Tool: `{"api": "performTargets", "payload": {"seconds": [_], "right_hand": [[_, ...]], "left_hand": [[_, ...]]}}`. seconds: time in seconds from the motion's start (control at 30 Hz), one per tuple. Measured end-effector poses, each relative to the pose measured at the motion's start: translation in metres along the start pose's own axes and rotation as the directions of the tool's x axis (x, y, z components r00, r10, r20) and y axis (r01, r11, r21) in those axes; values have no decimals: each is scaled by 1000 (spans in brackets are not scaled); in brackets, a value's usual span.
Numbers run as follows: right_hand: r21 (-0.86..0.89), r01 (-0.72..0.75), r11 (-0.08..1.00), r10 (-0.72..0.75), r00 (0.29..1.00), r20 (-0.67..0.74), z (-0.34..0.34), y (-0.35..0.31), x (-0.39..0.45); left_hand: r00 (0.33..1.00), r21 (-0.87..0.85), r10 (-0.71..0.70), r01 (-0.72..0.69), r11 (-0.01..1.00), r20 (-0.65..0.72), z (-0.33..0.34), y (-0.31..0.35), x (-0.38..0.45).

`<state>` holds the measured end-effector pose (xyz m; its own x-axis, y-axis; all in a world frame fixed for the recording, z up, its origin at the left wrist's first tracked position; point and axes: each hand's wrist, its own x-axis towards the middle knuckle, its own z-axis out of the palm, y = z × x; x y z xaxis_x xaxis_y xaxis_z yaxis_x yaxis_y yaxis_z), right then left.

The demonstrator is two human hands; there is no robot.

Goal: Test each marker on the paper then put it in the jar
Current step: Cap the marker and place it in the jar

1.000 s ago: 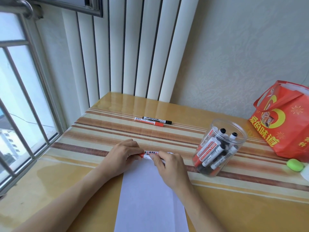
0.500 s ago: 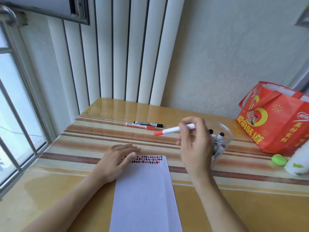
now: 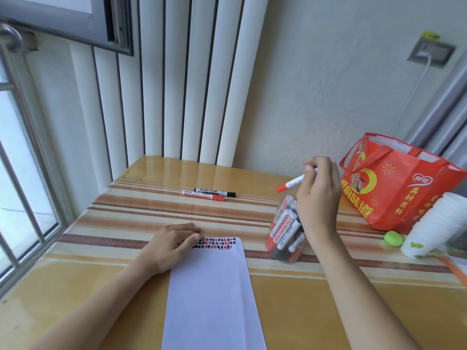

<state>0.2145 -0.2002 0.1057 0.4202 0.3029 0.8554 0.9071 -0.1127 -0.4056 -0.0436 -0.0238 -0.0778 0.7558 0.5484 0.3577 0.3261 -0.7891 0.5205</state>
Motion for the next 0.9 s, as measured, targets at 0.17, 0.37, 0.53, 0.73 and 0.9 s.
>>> {"api": "performTargets", "payload": {"seconds": [0.17,0.37,0.53,0.73,0.9], "right_hand": [[-78,-32,996,23,994,-108,-5,2,-1],[-394,-15,919,269,754,600,1,12,0],[-558,171,812,345,630,696,8,11,0],[-466,74,882,144,899,415,12,13,-16],[-90,337,937,-319,932,175,37,-9,-41]], "left_hand": [[1000,1,-19,19,1000,11,0,2,1],[999,8,-26,26,1000,26,-1,1,1],[999,4,-30,30,1000,24,-1,3,1],[999,-2,-30,30,1000,22,-1,2,1],[999,-15,-36,36,999,-7,-1,0,5]]}}
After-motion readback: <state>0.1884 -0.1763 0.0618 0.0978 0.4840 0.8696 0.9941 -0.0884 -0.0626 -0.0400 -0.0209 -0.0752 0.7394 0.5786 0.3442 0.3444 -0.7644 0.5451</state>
